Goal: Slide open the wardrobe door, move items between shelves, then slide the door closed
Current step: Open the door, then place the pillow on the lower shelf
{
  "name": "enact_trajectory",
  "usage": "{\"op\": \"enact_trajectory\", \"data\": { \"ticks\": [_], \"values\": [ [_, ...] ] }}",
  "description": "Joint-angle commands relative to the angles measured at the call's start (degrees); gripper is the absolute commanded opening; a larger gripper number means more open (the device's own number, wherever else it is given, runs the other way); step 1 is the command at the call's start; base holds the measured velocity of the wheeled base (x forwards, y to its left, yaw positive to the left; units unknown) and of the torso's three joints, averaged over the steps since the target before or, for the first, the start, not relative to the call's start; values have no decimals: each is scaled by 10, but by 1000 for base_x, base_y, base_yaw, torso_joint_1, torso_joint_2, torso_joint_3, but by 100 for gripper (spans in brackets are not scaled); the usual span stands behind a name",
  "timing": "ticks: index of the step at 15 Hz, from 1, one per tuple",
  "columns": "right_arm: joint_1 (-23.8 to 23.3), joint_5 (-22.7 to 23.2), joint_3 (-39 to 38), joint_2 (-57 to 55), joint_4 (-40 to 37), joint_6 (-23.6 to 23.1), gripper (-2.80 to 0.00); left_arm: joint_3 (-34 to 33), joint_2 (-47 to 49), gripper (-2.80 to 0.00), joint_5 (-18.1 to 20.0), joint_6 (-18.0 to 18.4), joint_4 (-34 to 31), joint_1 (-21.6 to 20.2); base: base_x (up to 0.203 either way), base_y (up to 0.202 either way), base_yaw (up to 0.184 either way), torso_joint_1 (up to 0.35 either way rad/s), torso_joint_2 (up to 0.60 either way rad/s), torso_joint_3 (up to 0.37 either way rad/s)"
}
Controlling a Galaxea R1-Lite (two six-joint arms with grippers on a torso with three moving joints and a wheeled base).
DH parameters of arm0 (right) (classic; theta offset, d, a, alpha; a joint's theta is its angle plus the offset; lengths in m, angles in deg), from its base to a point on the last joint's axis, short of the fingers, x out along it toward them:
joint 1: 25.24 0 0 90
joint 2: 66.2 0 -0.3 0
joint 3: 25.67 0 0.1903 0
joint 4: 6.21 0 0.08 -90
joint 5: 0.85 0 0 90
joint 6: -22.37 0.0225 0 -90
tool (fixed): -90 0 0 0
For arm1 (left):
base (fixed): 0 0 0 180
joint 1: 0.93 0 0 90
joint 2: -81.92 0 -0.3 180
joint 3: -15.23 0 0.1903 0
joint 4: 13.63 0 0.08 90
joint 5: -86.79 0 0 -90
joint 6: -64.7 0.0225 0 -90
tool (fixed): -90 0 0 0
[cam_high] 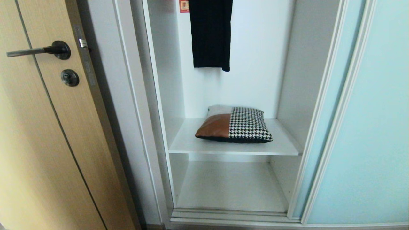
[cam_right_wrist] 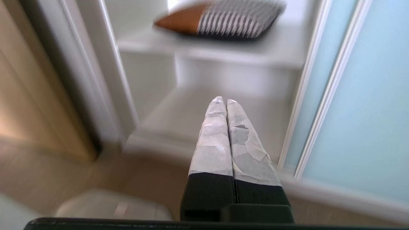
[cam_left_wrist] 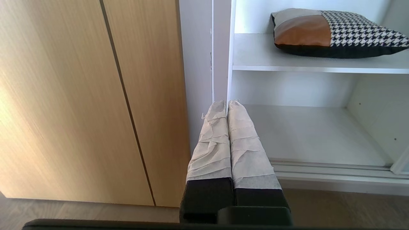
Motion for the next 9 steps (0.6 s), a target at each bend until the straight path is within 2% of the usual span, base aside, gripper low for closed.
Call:
{"op": "enact_trajectory", "data": {
  "ticks": [1,2,3,4,7,8,9],
  "values": [
    [0,-43,-17,30,25,1,-280,0,0,-280,1,0,0,0,0,0,0,0,0,0],
    [0,-92,-21,30,22,-1,-280,0,0,-280,1,0,0,0,0,0,0,0,0,0],
    [0,-111,-24,30,24,-2,-280,0,1,-280,1,0,0,0,0,0,0,0,0,0],
    [0,-109,-27,30,24,3,-280,0,0,-280,0,0,0,0,0,0,0,0,0,0],
    [-1,-141,-35,30,30,31,-280,0,0,-280,1,0,0,0,0,0,0,0,0,0],
    [-1,-141,-36,30,36,18,-280,0,0,-280,0,0,0,0,0,0,0,0,0,0],
    [-1,-140,-38,29,32,-17,-280,0,0,-280,0,-1,0,0,0,0,0,0,0,0]
  ]
}}
